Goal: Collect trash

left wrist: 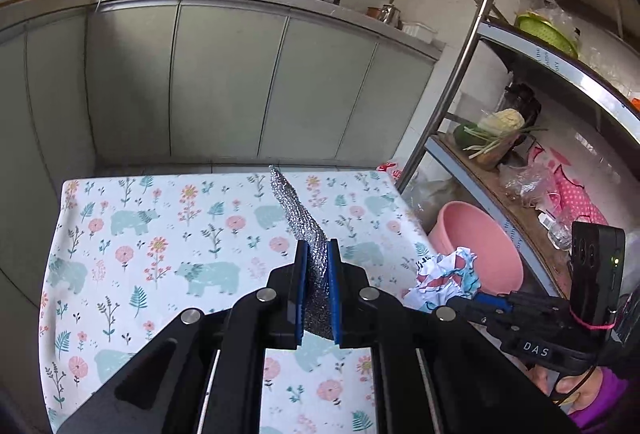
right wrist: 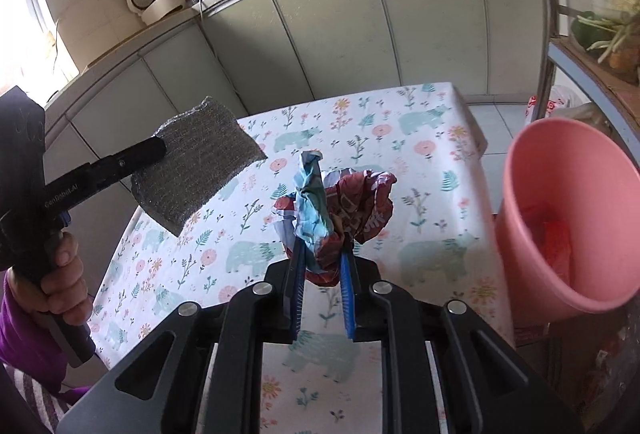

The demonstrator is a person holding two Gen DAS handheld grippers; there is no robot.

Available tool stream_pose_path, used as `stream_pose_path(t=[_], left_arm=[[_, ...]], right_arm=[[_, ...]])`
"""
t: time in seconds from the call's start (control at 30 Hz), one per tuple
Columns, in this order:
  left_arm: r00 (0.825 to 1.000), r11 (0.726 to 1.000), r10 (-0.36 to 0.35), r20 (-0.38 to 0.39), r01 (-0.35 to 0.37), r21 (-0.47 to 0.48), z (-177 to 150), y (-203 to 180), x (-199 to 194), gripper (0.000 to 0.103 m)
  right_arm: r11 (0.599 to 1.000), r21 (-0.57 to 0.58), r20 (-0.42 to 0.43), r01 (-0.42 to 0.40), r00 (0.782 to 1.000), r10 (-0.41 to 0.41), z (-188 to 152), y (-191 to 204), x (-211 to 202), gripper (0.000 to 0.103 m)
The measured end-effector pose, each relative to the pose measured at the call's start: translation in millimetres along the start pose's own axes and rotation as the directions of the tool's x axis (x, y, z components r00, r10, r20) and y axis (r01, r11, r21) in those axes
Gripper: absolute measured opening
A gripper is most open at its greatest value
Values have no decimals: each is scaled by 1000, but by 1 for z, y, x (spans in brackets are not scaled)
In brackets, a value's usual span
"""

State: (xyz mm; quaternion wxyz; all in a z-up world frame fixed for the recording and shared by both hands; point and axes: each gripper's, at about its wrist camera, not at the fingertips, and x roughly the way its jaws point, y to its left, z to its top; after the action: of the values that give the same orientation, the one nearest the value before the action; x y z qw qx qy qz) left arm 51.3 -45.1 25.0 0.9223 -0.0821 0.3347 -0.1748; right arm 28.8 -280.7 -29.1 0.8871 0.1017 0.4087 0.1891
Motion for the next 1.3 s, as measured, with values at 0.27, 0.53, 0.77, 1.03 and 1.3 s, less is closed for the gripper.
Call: stream_pose_path(t=[0.27,0.53,0.77,1.03,1.3], left_arm=[[997,996,-72,1,72,59,17,-47,15,9],[979,968,-196,-49,202,150,34,-119,54,9],[961,930,-256,-107,275,244,32,-184,94,9],[946,914,-265,-187,308,265,19,-218,141,9],[941,911,-251,-226,309,274,9,-231,175,9]], right_arm=[[997,50,87,61,994,-65,4,-35,-34,16],[965,168,149,204,962,-229,6,-96,-74,16],[919,266,116,292,937,-331,3,-144,-75,17],[896,298,73,330,928,-366,2,-168,-59,17],[875,318,9,364,922,-387,2,-185,-40,20]])
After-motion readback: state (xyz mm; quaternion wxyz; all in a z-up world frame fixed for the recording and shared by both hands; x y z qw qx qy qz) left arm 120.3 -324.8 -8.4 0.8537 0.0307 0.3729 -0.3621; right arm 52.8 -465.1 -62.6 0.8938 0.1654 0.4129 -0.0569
